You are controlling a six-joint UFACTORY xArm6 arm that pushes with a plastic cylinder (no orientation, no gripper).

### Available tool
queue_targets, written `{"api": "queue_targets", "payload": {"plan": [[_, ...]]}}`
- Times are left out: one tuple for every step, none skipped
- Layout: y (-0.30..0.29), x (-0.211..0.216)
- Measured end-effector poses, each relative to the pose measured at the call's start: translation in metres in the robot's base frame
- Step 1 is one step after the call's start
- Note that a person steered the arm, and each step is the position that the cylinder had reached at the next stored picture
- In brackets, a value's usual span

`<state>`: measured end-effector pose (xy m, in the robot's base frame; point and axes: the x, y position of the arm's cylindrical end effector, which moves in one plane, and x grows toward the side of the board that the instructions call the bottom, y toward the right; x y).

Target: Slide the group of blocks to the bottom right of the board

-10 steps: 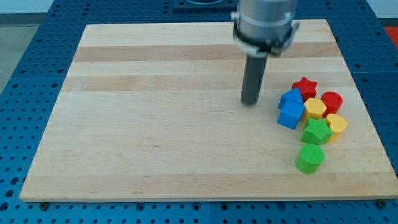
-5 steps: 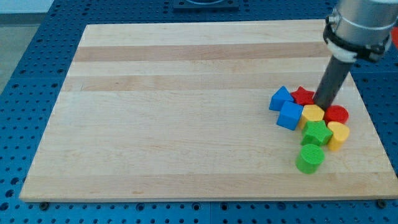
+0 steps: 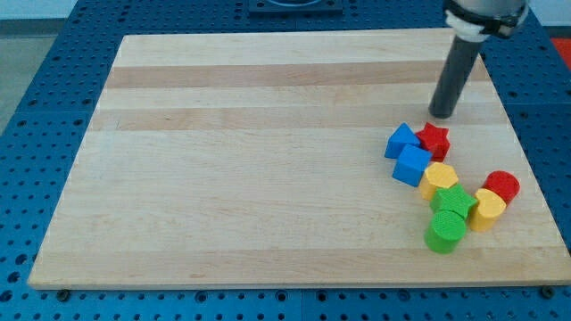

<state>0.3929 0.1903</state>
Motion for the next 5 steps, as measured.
{"api": "queue_targets", "payload": {"plan": [[-0.037, 0.072], [-0.039, 0.104], [-0.039, 0.105], [-0.032, 0.073], [-0.015, 0.002]]}}
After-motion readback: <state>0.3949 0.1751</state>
